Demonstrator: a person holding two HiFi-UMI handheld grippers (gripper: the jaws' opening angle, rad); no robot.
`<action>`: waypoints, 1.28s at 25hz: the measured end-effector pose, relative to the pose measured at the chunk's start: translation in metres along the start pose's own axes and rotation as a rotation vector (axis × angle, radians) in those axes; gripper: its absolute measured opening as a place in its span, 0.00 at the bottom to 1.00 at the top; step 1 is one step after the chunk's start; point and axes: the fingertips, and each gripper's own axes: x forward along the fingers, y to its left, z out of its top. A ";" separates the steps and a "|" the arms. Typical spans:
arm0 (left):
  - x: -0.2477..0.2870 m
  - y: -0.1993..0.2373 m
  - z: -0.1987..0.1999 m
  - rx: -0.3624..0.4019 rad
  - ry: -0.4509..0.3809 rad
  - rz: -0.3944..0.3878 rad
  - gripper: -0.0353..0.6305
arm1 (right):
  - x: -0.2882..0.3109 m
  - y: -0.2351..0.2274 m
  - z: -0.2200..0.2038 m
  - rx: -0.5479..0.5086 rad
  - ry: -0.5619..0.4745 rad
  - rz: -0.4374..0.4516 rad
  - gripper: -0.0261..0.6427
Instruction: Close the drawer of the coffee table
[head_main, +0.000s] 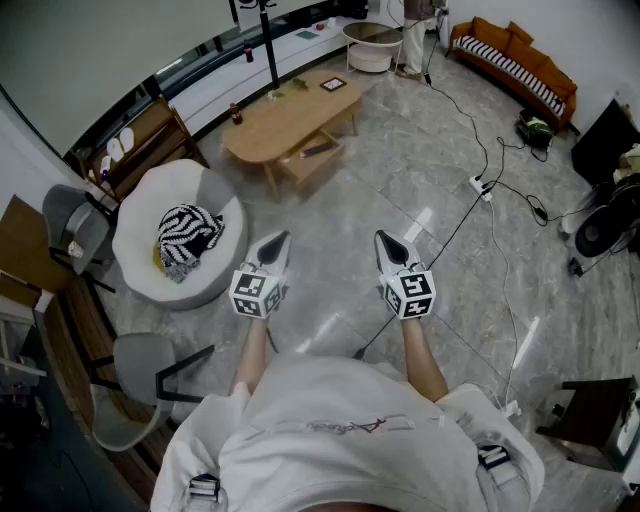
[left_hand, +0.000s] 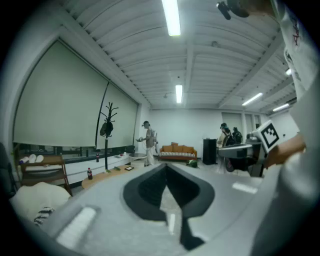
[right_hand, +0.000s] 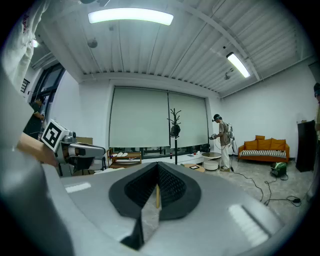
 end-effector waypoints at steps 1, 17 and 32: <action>0.001 -0.001 0.000 -0.003 0.002 -0.001 0.05 | 0.000 0.000 0.000 0.001 0.001 0.000 0.04; 0.027 -0.036 -0.005 -0.016 0.028 0.017 0.05 | -0.018 -0.030 -0.006 0.017 -0.001 0.053 0.04; 0.069 -0.101 -0.012 0.000 0.038 0.018 0.05 | -0.050 -0.083 -0.020 0.007 0.016 0.084 0.05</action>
